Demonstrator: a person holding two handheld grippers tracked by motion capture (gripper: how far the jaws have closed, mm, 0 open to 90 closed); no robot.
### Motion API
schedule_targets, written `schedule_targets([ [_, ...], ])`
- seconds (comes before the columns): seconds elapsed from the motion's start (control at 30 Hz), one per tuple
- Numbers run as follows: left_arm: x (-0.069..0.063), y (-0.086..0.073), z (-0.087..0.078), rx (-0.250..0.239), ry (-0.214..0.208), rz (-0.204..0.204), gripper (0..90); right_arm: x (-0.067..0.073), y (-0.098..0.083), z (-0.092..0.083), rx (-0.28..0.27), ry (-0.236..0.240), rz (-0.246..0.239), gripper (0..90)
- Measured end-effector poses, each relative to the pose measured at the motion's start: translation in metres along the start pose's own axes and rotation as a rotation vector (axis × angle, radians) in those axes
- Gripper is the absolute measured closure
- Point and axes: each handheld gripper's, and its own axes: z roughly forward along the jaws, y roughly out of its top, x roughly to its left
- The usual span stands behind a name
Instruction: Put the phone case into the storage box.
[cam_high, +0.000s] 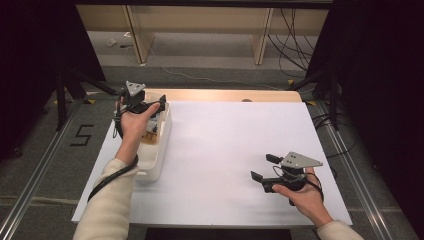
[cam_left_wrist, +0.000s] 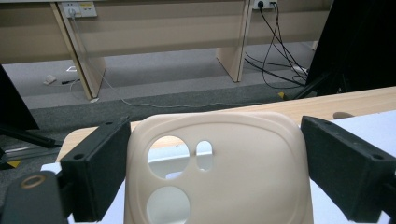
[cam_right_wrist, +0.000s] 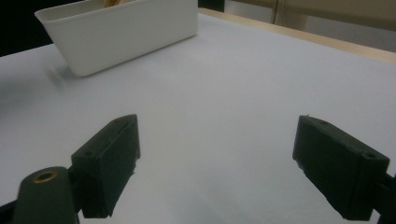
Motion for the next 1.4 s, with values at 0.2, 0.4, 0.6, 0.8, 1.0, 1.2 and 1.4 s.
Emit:
schedule_targets([
  [0.2,0.0006,0.0,-0.0001,-0.002,-0.002,-0.005,11.1,0.0001,0.0001,-0.0002,0.002,0.0,-0.001,15.8],
  [0.4,0.0015,0.0,0.0002,-0.002,-0.004,-0.008,11.1,0.0003,-0.0001,0.0004,0.0,-0.001,0.0,15.8],
  [0.6,0.0017,-0.0005,0.0011,0.0,-0.007,-0.007,11.1,0.0004,-0.0001,0.0003,0.0,0.0,-0.001,15.8],
  [0.8,0.0011,-0.0012,0.0019,0.002,-0.009,-0.008,11.1,0.0003,-0.0001,0.0004,0.001,-0.001,-0.002,15.8],
  [1.0,0.0015,-0.0021,0.0025,0.009,-0.011,-0.005,11.2,0.0004,0.0,0.0002,0.0,-0.004,-0.001,15.8],
  [1.2,0.0018,-0.0042,0.0048,0.019,-0.01,-0.011,11.2,0.0,-0.0001,0.0001,0.001,-0.004,0.0,15.8],
  [1.4,0.0025,-0.0039,0.0057,0.025,-0.012,-0.016,11.1,-0.0001,-0.0003,0.0003,0.005,-0.008,0.004,15.9],
])
